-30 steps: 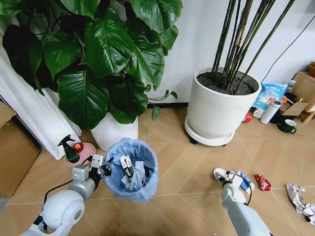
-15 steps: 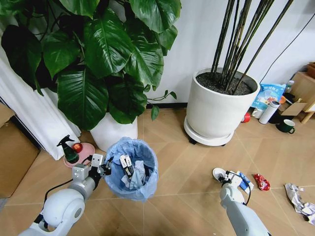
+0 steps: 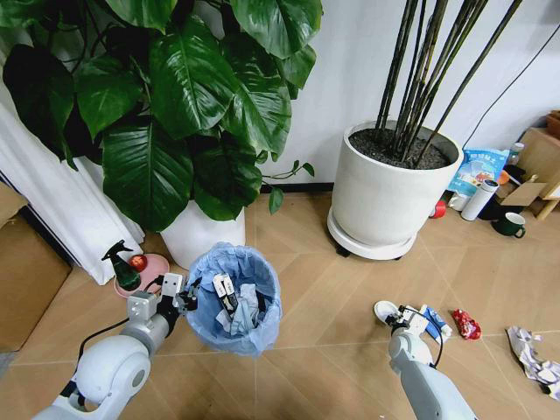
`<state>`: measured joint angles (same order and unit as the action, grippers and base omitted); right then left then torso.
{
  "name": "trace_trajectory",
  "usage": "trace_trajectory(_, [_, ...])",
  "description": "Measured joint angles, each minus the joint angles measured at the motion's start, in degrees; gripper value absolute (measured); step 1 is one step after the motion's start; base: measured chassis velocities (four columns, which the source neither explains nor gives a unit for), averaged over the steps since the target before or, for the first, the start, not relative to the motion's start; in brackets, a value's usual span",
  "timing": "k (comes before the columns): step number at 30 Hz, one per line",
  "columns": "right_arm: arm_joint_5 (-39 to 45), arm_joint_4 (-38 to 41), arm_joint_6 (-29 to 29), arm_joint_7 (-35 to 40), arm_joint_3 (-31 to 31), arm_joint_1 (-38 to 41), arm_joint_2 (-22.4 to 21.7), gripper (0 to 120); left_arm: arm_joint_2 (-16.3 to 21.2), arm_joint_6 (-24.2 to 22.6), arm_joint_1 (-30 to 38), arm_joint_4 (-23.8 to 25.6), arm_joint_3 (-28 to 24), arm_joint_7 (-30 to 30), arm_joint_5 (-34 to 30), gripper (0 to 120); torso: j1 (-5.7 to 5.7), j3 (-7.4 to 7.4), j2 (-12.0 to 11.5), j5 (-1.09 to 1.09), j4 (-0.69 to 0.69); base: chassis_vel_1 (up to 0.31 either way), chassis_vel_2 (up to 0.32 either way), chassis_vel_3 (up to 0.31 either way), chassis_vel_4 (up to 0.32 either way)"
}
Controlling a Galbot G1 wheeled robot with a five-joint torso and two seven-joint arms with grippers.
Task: Pick up the trash bin and place the garbage on the floor into it.
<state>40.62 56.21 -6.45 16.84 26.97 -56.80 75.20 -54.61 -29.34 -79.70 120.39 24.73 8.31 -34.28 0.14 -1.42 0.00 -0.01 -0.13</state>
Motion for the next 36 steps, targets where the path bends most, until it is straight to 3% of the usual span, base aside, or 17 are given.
trace_trajectory(4, [-0.8,5.9,0.3,-0.1,-0.8,-1.7,-1.6,0,-0.2,0.1,0.0,0.1,0.0,0.0,0.1,0,0.00,0.00,0.0,-0.12,-0.01,0.000,0.000,0.000,0.000])
trace_trajectory(11, [-0.9,18.8,0.4,0.0,-2.3,-4.2,-5.4,0,-0.4,0.1,-0.2,0.6,0.0,0.0,0.2,0,0.00,0.01,0.0,-0.11,-0.02,0.000,0.000,0.000,0.000])
trace_trajectory(13, [-0.5,27.9,0.3,-0.1,-4.4,-5.3,-10.0,0,-0.5,0.1,-0.3,0.7,0.0,0.1,0.4,0,0.00,0.01,0.0,-0.08,-0.02,0.000,0.000,0.000,0.000])
trace_trajectory(15, [-0.2,29.8,0.3,-0.1,-4.9,-5.4,-11.1,0,-0.6,0.1,-0.4,0.8,0.0,0.1,0.4,0,0.00,0.01,0.0,-0.09,-0.03,0.000,0.000,0.000,0.000])
trace_trajectory(17, [3.0,39.1,-0.4,0.4,-7.8,-5.2,-16.0,0,-0.7,0.1,-0.4,0.9,0.0,0.2,0.5,0,0.00,0.02,0.0,-0.12,-0.03,0.000,0.000,0.000,0.000])
trace_trajectory(18, [3.0,39.1,-0.4,0.4,-7.8,-5.2,-16.0,0,-0.7,0.1,-0.4,0.9,0.0,0.2,0.5,0,0.00,0.02,0.0,-0.12,-0.03,0.000,0.000,0.000,0.000])
trace_trajectory(22, [8.8,51.6,-2.3,1.8,-13.2,-3.4,-21.1,0,-0.9,0.1,-0.3,1.1,-0.1,0.3,0.6,0,0.00,0.02,0.0,-0.11,0.00,0.000,0.000,0.000,0.000])
trace_trajectory(27, [11.2,60.1,-3.2,1.9,-18.6,-2.0,-23.5,0,-1.3,0.1,-0.5,1.1,-0.2,0.3,0.9,0,0.00,0.02,0.0,-0.10,-0.01,0.000,0.000,0.000,0.000])
trace_trajectory(36, [13.6,68.0,-3.4,0.4,-28.4,2.6,-24.9,0,-1.7,0.1,-0.6,1.1,-0.8,0.4,1.5,0,0.00,0.02,0.0,-0.11,-0.02,0.000,0.000,0.000,0.000])
